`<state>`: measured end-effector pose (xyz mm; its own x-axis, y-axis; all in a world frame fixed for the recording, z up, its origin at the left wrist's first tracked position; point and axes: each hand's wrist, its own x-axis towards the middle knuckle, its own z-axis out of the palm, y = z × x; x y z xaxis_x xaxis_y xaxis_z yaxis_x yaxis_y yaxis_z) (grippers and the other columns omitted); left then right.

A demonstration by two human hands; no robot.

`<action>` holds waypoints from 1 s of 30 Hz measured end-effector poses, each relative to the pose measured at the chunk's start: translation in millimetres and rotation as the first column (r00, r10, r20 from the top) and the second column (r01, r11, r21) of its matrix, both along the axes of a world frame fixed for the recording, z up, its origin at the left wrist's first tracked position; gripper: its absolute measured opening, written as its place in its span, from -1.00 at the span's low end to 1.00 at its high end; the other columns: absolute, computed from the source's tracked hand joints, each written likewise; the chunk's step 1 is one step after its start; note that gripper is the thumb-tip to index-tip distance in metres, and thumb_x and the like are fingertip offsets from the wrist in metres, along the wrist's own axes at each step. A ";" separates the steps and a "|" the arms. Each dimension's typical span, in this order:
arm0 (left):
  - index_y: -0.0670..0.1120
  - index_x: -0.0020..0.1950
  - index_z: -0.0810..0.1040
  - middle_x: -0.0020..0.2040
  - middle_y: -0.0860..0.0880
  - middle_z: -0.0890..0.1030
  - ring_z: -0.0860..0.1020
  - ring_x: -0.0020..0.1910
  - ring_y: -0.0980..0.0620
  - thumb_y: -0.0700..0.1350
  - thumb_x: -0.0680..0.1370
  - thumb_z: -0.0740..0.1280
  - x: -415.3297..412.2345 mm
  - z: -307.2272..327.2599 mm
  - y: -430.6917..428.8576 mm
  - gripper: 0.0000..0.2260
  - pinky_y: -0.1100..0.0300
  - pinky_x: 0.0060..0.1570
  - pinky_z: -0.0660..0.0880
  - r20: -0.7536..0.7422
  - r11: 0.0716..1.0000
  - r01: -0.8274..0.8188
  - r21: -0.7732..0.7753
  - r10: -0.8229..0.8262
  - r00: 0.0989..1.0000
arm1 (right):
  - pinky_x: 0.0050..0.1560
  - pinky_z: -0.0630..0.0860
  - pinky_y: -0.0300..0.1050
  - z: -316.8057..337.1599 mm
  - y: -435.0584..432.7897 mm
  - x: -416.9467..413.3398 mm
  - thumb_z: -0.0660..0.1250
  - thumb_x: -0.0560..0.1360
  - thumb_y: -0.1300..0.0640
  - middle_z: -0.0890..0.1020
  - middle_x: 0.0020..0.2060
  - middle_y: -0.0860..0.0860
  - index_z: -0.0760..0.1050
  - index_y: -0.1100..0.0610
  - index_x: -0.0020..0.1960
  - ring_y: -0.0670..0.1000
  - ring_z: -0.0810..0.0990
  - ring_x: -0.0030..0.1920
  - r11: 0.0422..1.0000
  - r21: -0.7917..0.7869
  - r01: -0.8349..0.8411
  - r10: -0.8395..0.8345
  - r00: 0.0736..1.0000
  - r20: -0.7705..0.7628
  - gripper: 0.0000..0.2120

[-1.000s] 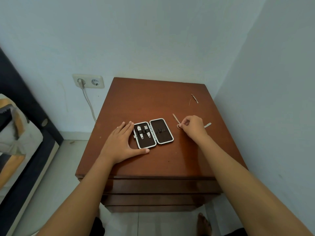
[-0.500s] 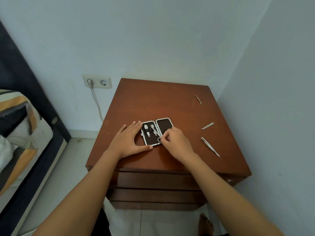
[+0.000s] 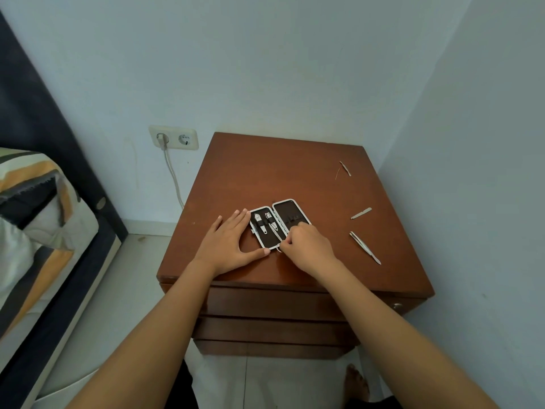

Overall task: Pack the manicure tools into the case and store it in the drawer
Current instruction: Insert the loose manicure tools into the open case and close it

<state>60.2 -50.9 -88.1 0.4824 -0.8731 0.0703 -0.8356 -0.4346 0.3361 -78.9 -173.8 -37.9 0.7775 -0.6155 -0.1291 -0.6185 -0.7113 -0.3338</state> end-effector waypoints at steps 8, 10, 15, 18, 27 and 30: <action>-0.01 0.54 0.01 0.55 0.07 0.05 -0.03 0.50 0.19 0.58 0.24 -0.11 -4.3 -10.4 11.8 0.01 0.12 0.45 -0.17 -0.022 0.999 -0.013 -0.039 0.012 1.000 | -0.21 0.30 -0.07 -1.6 6.0 2.7 0.20 0.44 0.11 0.42 -0.21 0.07 0.24 0.08 -0.47 0.13 0.39 -0.14 0.999 0.032 0.018 -0.017 0.999 -0.035 -0.67; 0.00 0.54 0.03 0.55 0.07 0.06 -0.02 0.50 0.19 0.56 0.26 -0.06 -4.1 -8.6 10.4 -0.02 0.13 0.45 -0.17 -0.026 0.999 -0.016 -0.050 0.015 1.000 | -0.22 0.29 -0.08 0.6 4.6 3.9 0.20 0.43 0.12 0.40 -0.29 0.07 0.21 0.08 -0.49 0.13 0.36 -0.18 0.999 0.045 0.023 -0.021 0.999 -0.039 -0.65; 0.00 0.53 0.04 0.54 0.08 0.08 -0.01 0.50 0.19 0.52 0.29 -0.01 -2.1 -6.0 8.7 -0.06 0.12 0.46 -0.15 -0.016 0.998 -0.024 -0.061 0.024 1.000 | -0.22 0.29 -0.09 4.7 3.3 6.2 0.19 0.43 0.13 0.40 -0.31 0.07 0.20 0.08 -0.48 0.14 0.37 -0.20 0.998 0.058 0.016 -0.014 0.999 -0.040 -0.66; 0.01 0.53 0.04 0.54 0.08 0.08 -0.01 0.50 0.20 0.53 0.29 -0.01 -1.5 -4.6 7.6 -0.06 0.13 0.45 -0.16 -0.015 0.998 -0.026 -0.061 0.025 1.000 | -0.23 0.31 -0.09 5.2 2.8 6.1 0.20 0.44 0.12 0.36 -0.39 0.03 0.22 0.08 -0.48 0.13 0.39 -0.22 0.997 0.070 0.013 -0.010 0.999 -0.037 -0.66; 0.02 0.53 0.04 0.54 0.08 0.08 0.00 0.50 0.19 0.53 0.30 0.00 0.3 -5.3 7.0 -0.07 0.14 0.44 -0.17 0.000 0.998 -0.023 -0.052 0.023 1.000 | -0.37 0.23 -0.14 7.4 -0.8 3.7 0.20 0.44 0.10 0.32 -0.44 -0.02 0.21 0.07 -0.46 0.12 0.38 -0.24 0.997 0.068 -0.021 0.028 0.995 -0.100 -0.67; 0.01 0.53 0.05 0.54 0.08 0.09 0.00 0.50 0.19 0.52 0.30 -0.01 0.1 -5.7 7.1 -0.07 0.13 0.44 -0.16 0.001 0.998 -0.023 -0.056 0.023 1.000 | -0.42 0.18 -0.16 7.4 -1.7 6.2 0.19 0.45 0.11 0.32 -0.45 -0.01 0.20 0.07 -0.46 0.13 0.37 -0.24 0.998 0.062 -0.015 0.021 0.995 -0.101 -0.66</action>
